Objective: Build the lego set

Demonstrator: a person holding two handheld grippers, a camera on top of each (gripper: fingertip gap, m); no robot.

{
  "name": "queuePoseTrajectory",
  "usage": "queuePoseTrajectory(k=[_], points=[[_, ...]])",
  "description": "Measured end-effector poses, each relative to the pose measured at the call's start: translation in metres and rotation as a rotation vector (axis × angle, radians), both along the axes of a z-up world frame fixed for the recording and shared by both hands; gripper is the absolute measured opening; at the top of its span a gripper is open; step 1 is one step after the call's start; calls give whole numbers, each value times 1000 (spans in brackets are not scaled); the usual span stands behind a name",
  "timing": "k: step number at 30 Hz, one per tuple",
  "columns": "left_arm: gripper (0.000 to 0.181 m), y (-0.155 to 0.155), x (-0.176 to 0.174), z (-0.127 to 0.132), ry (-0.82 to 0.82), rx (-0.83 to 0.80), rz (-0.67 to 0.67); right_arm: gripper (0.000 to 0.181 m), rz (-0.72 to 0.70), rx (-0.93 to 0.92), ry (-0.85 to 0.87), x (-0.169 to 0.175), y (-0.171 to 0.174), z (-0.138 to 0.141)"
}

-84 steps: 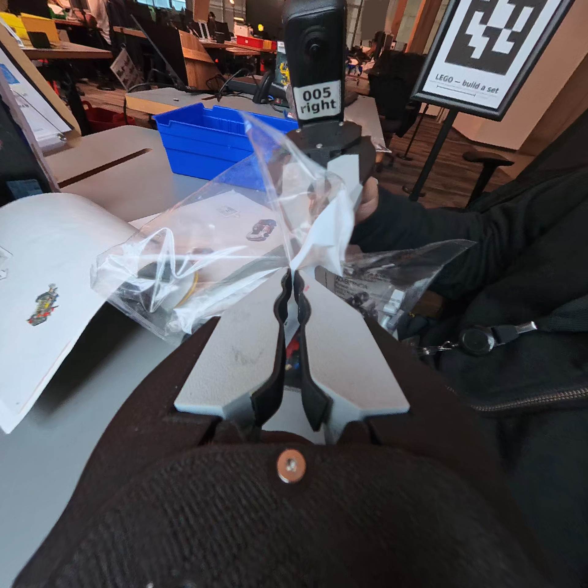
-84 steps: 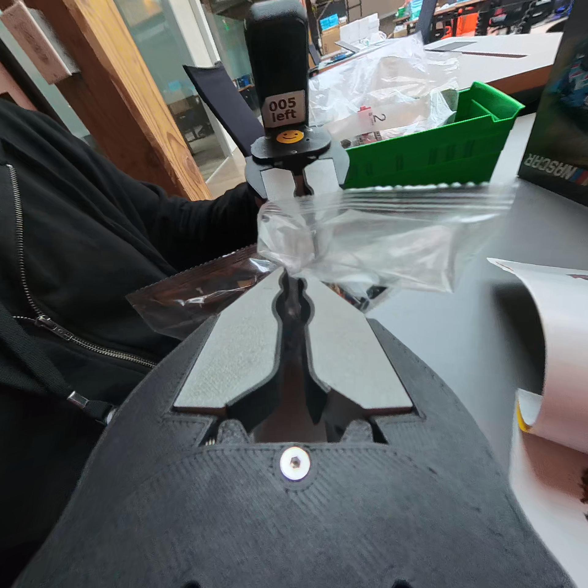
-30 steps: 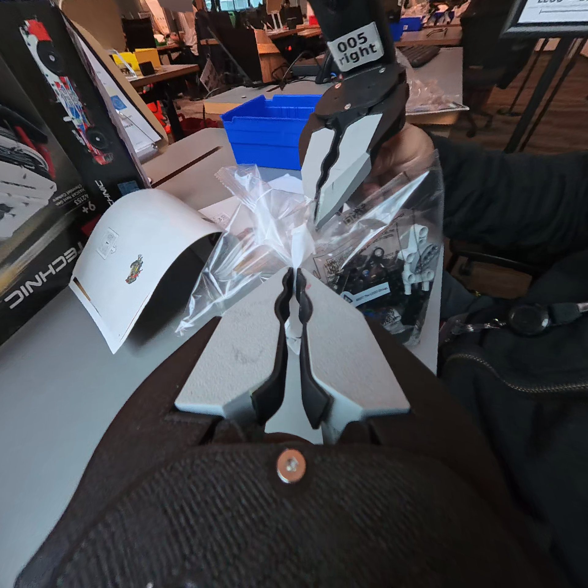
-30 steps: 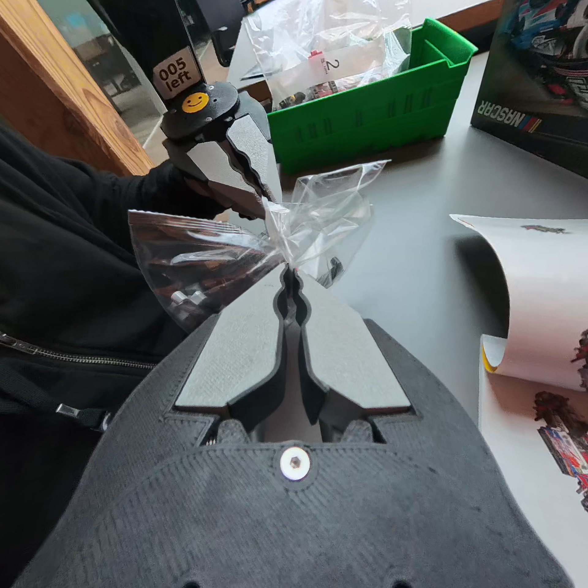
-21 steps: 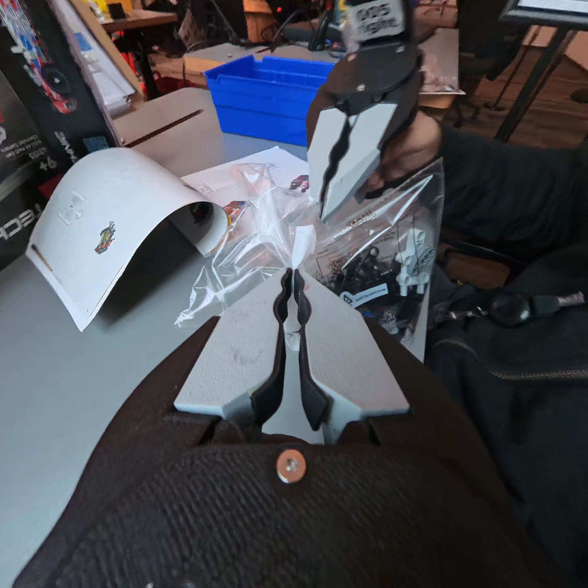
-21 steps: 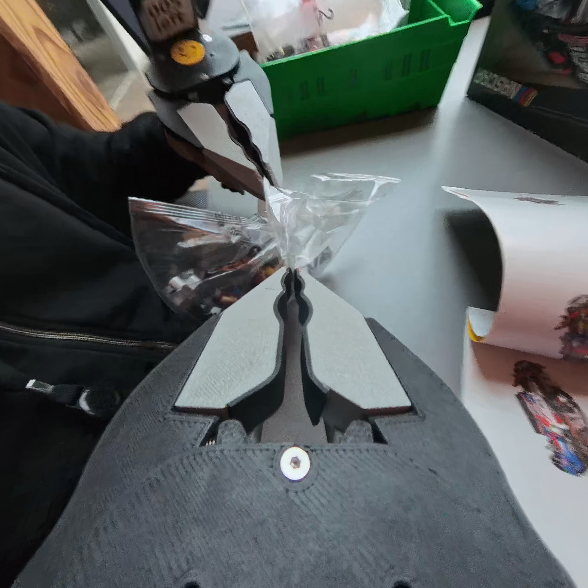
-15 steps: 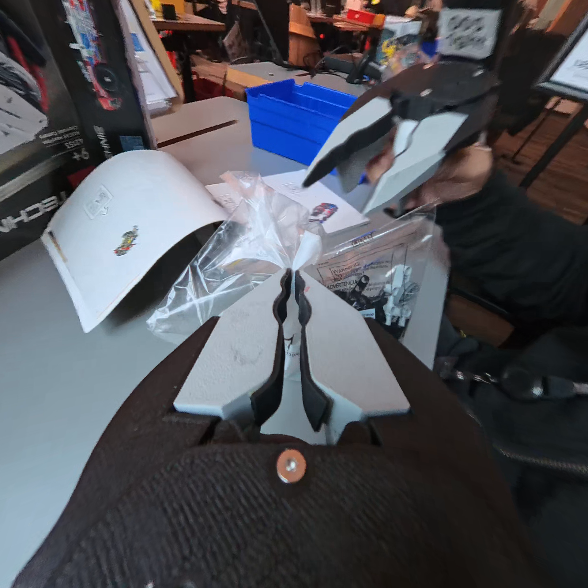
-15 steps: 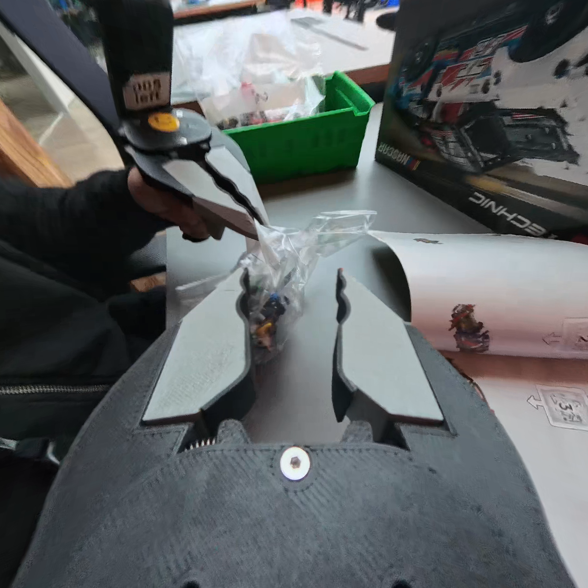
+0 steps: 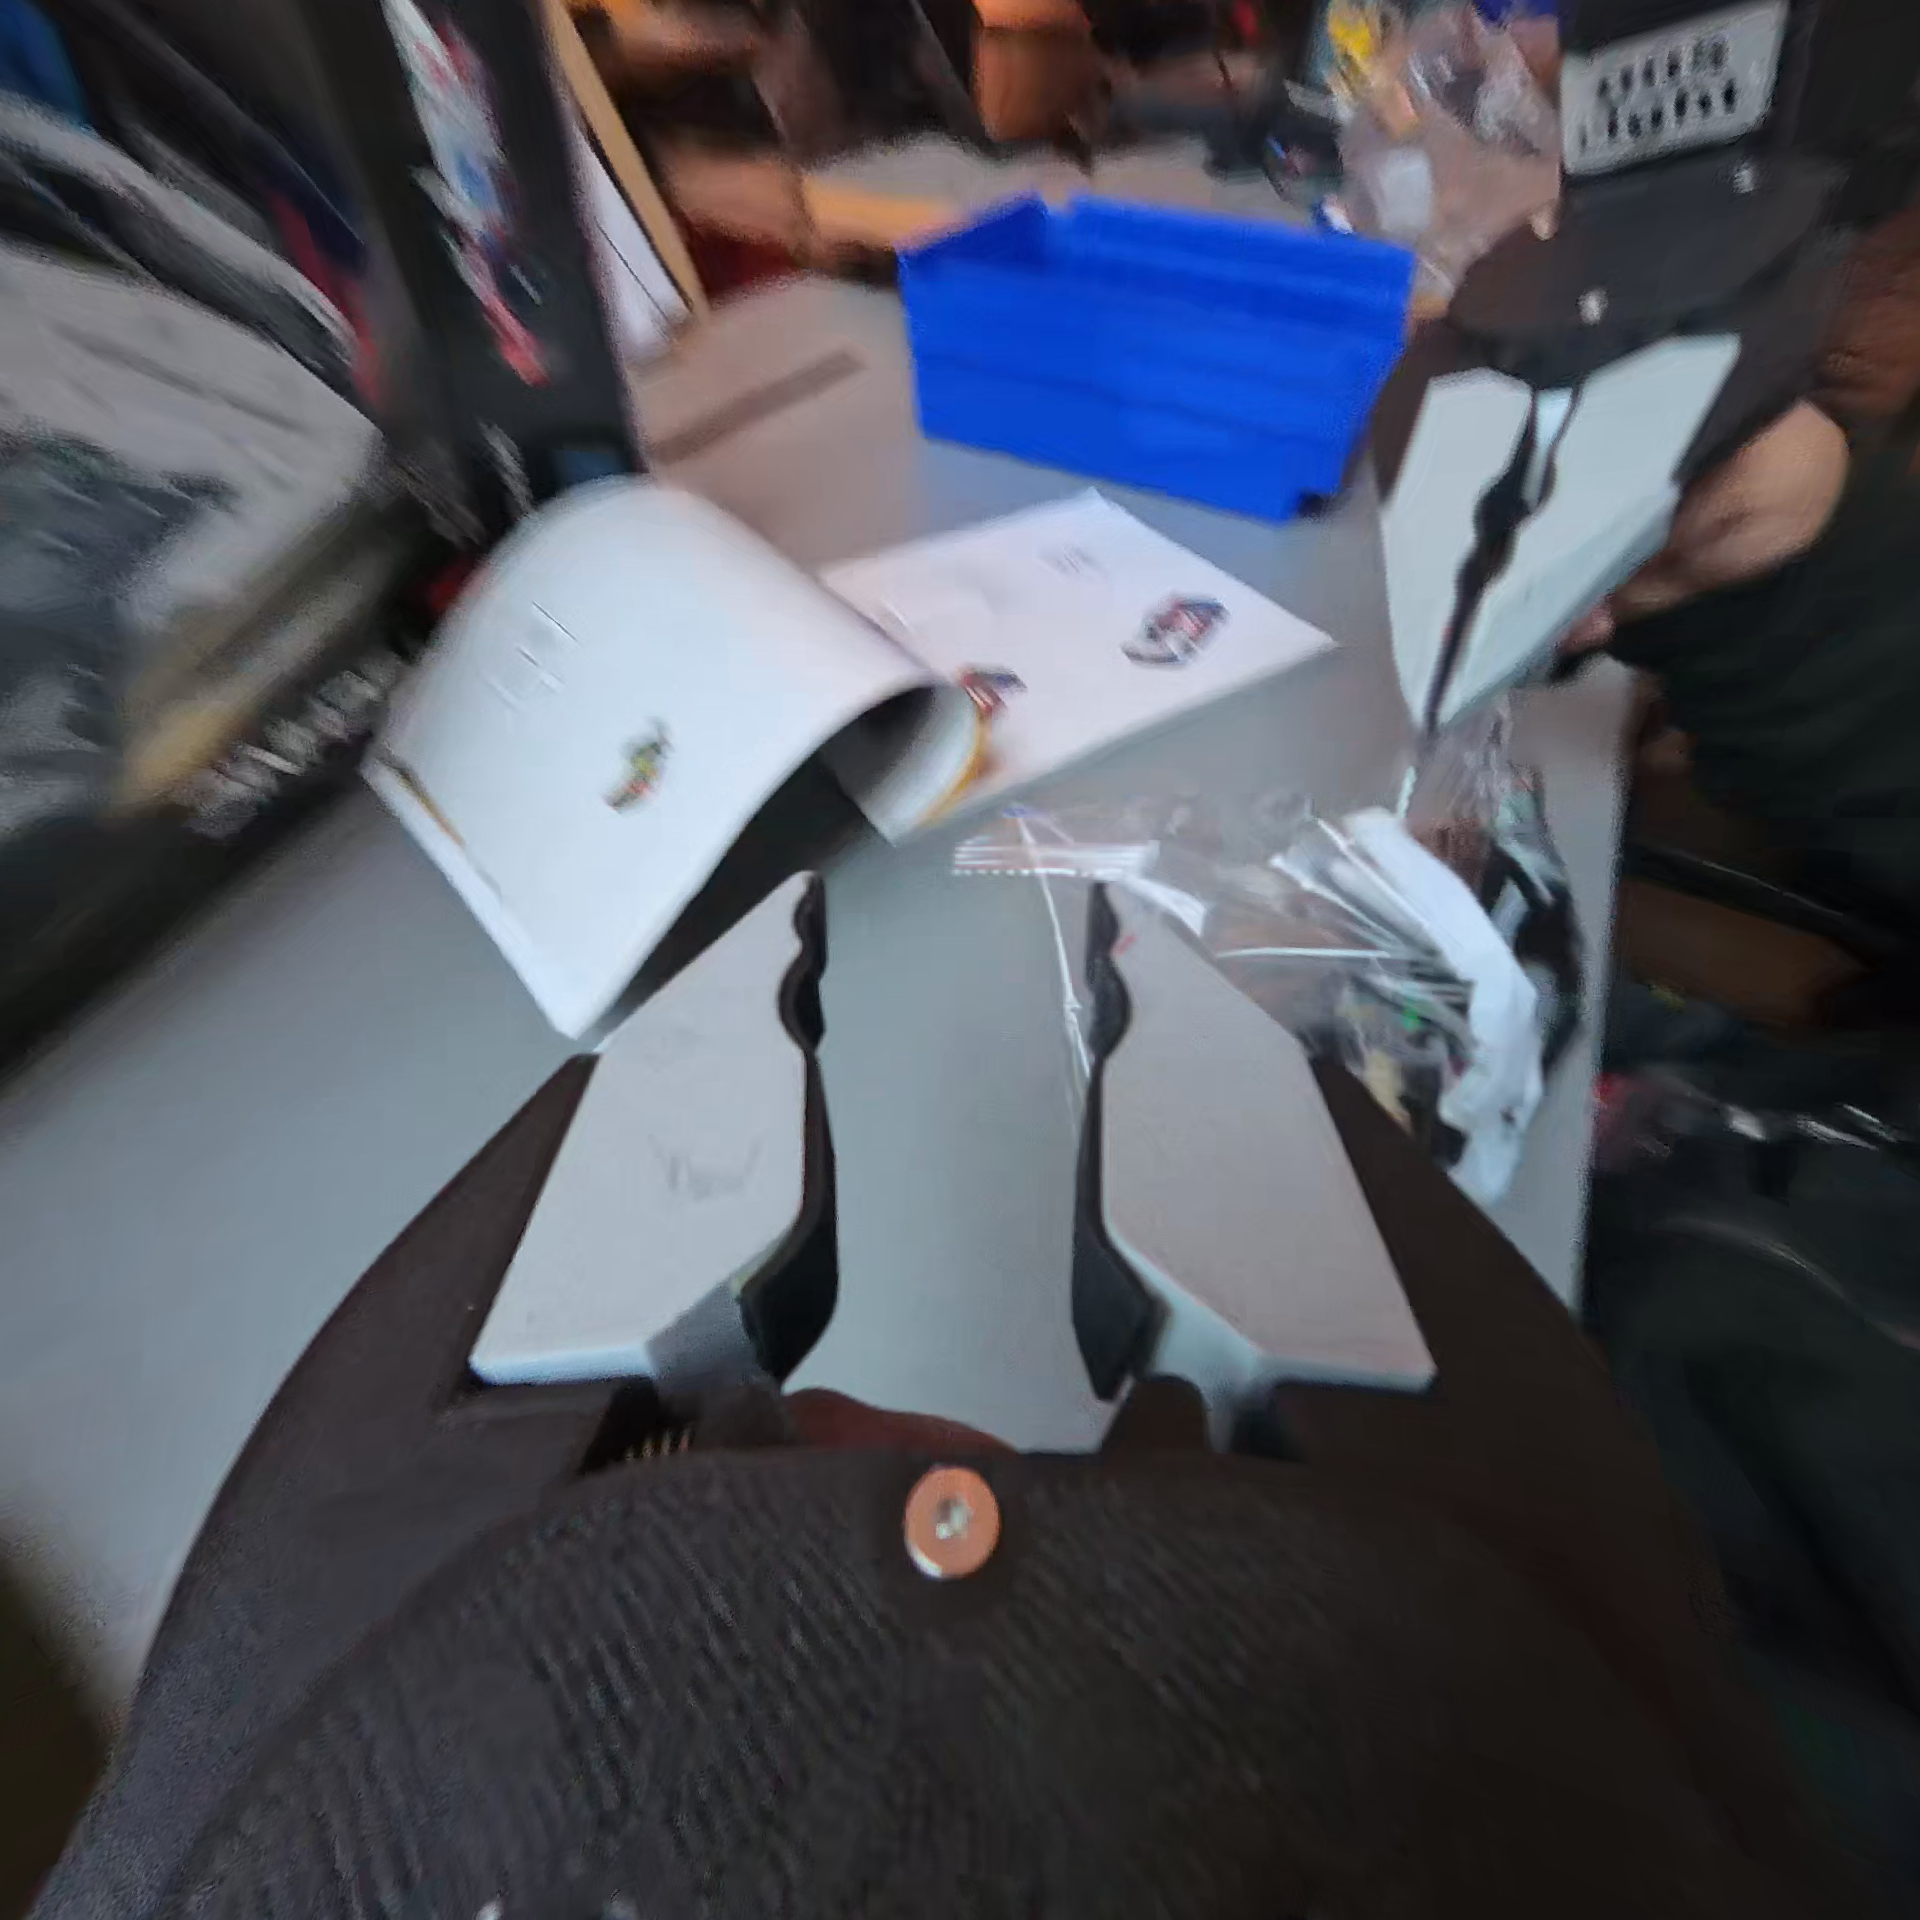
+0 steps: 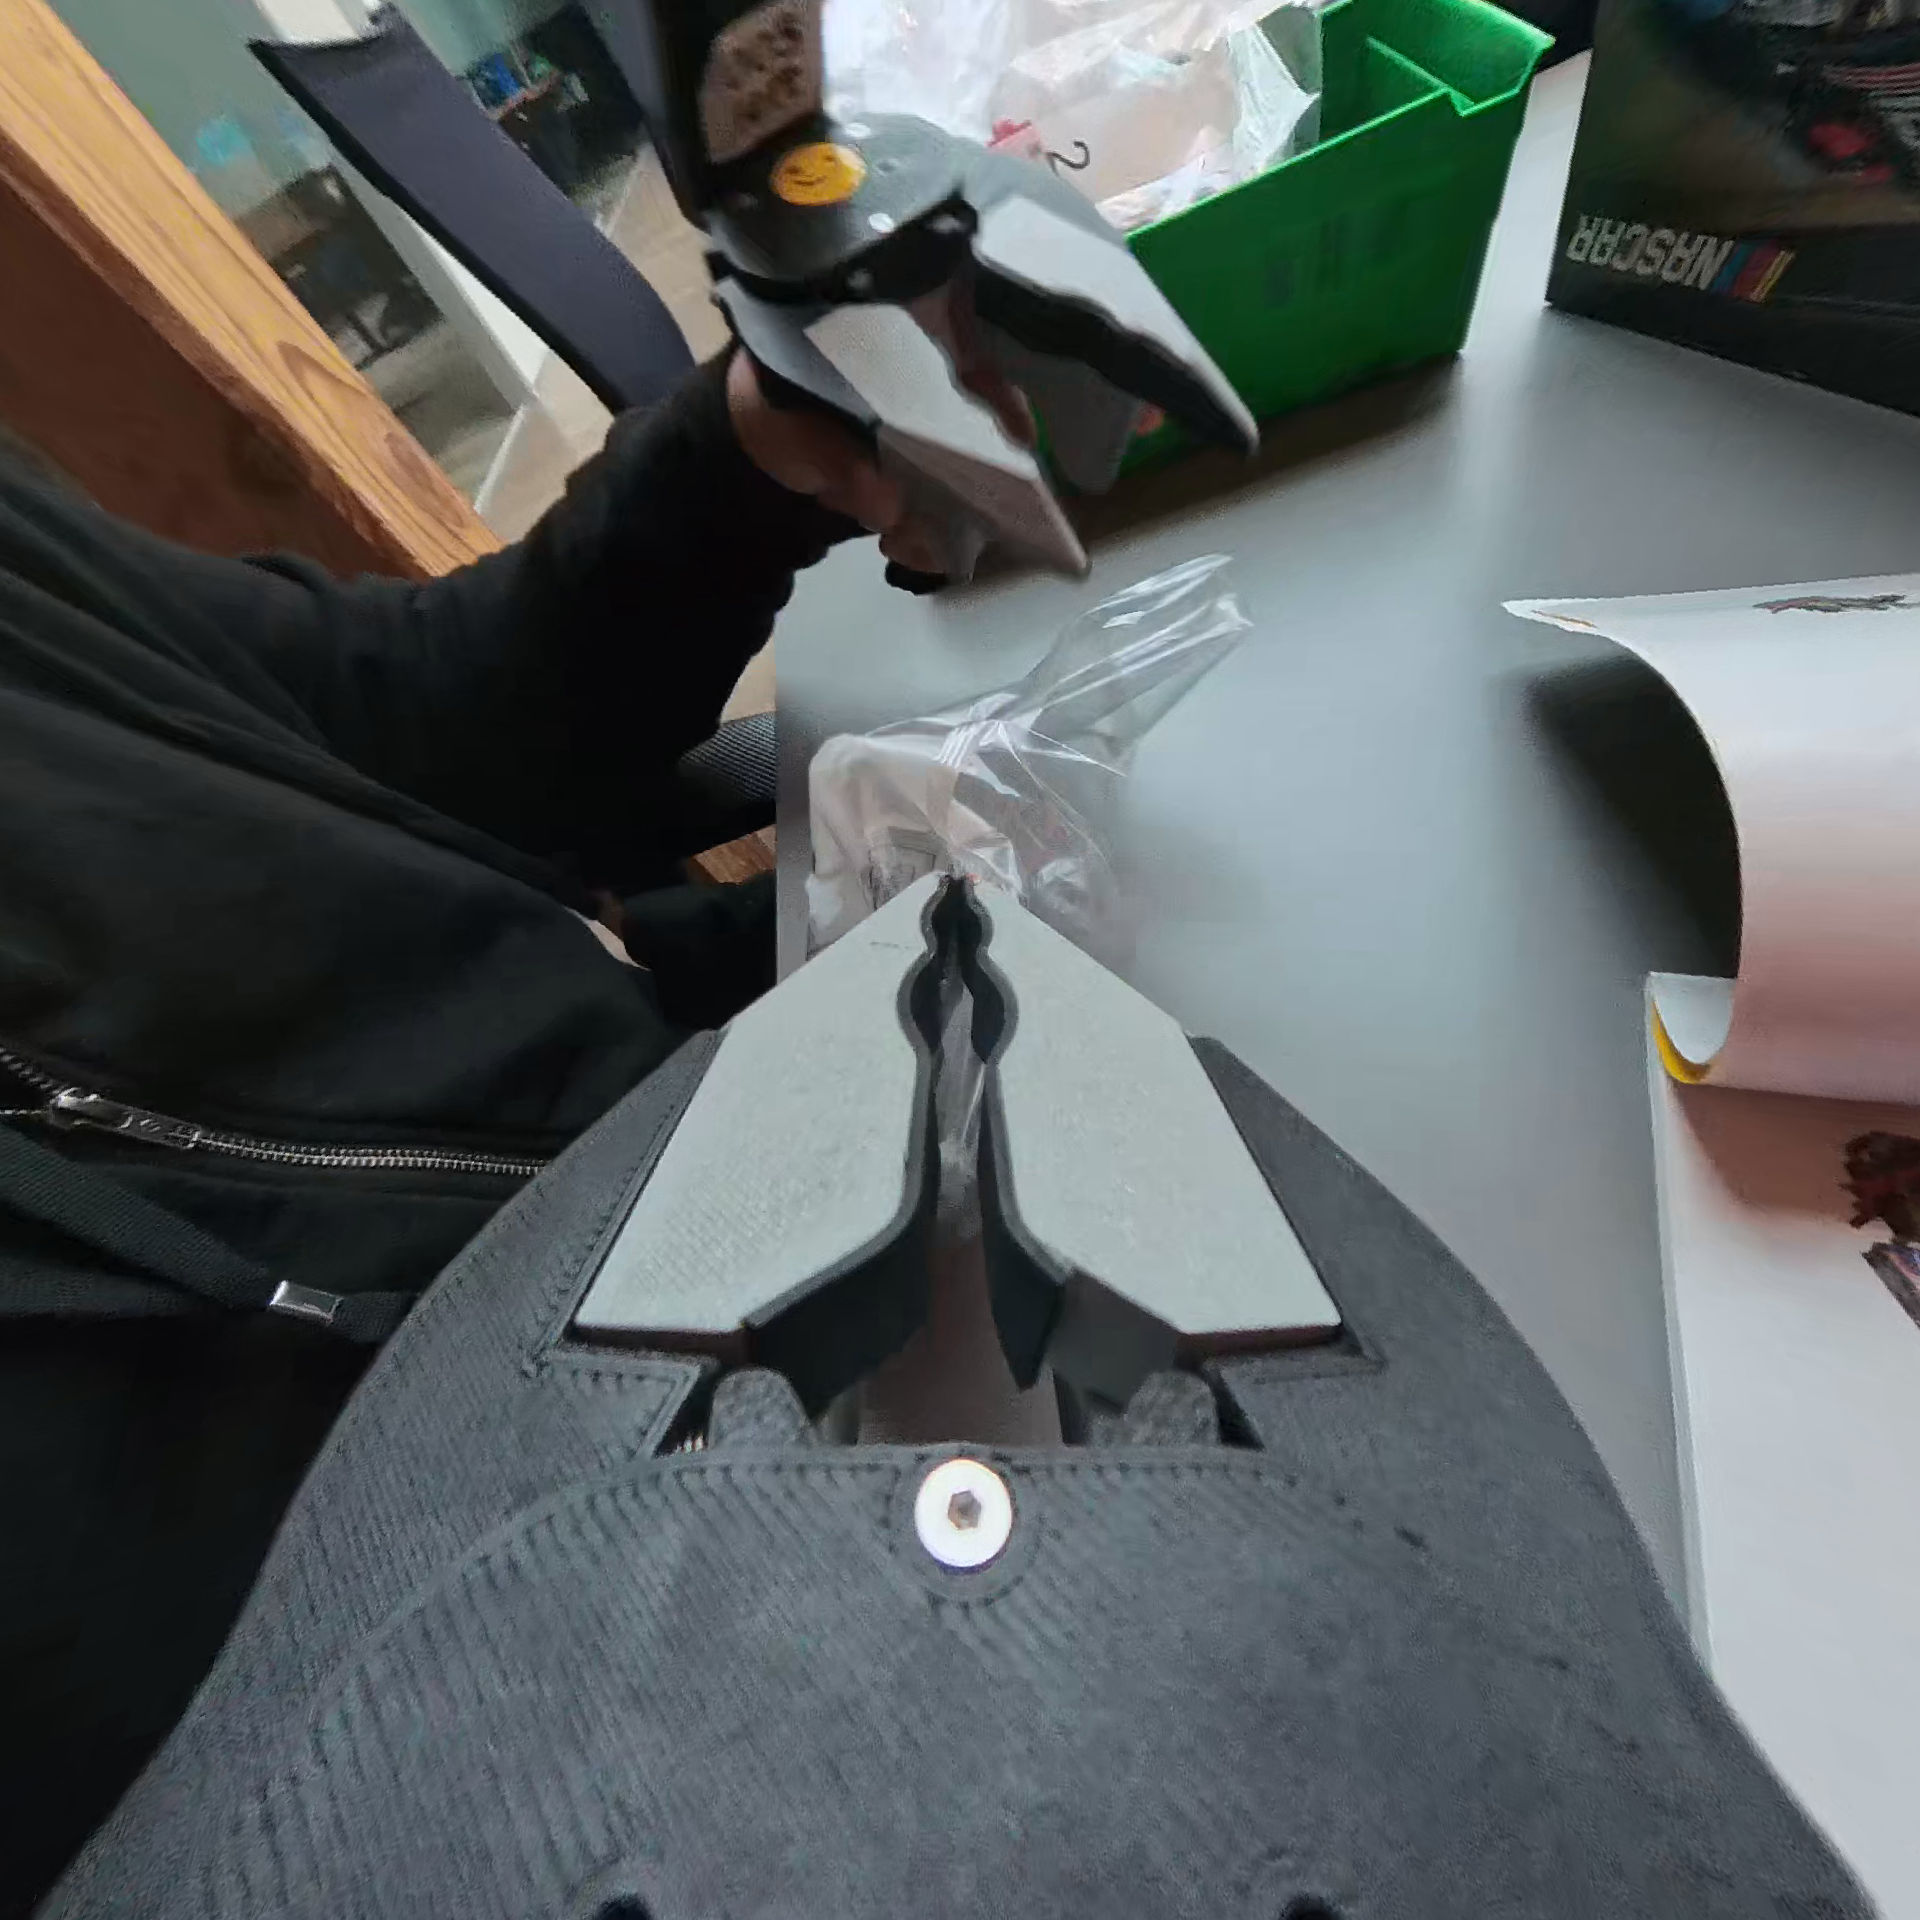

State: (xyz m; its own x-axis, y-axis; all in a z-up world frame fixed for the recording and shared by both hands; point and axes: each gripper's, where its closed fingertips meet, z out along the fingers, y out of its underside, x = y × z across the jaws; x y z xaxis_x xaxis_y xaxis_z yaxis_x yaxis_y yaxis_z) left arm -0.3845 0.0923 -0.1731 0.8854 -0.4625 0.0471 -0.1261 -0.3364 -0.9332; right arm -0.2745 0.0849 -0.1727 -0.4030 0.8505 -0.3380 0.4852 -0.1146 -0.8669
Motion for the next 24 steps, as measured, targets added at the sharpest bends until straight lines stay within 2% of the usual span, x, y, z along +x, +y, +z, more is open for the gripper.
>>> queuePoseTrajectory(k=[2, 4, 5, 8, 9, 13, 14, 15, 17, 20, 24], points=[[67, -10, 23, -24, -103, -201, -168, 0, -7, 5, 23, -2, 2, 5], [62, -27, 47, -27, -257, -292, -319, 0, -28, 20, 35, -3, 5, 8], [62, -29, 49, -29, -283, -289, -324, 0, -26, 20, 49, -2, 4, 10], [7, -25, 44, -41, -265, -245, -279, 0, -38, 37, 76, 0, 5, 14], [0, -26, 45, -41, -286, -241, -275, 0, -64, 45, 87, 0, 10, 15], [0, -29, 22, -37, -311, -188, -162, 0, -296, -13, 151, 13, 67, 30], [0, -33, 26, -23, -390, -144, -197, 0, -308, -14, 160, 16, 74, 30], [0, -35, 26, -19, -394, -135, -192, 0, -298, -7, 170, 17, 75, 30], [0, -32, 24, -25, -289, -120, -146, 0, -289, 16, 149, 16, 74, 28], [0, -34, 26, -15, -281, -82, -155, 0, -289, 50, 215, 19, 75, 43], [0, -35, 22, -8, -244, -40, -136, 27, -333, 27, 240, 32, 89, 53]])
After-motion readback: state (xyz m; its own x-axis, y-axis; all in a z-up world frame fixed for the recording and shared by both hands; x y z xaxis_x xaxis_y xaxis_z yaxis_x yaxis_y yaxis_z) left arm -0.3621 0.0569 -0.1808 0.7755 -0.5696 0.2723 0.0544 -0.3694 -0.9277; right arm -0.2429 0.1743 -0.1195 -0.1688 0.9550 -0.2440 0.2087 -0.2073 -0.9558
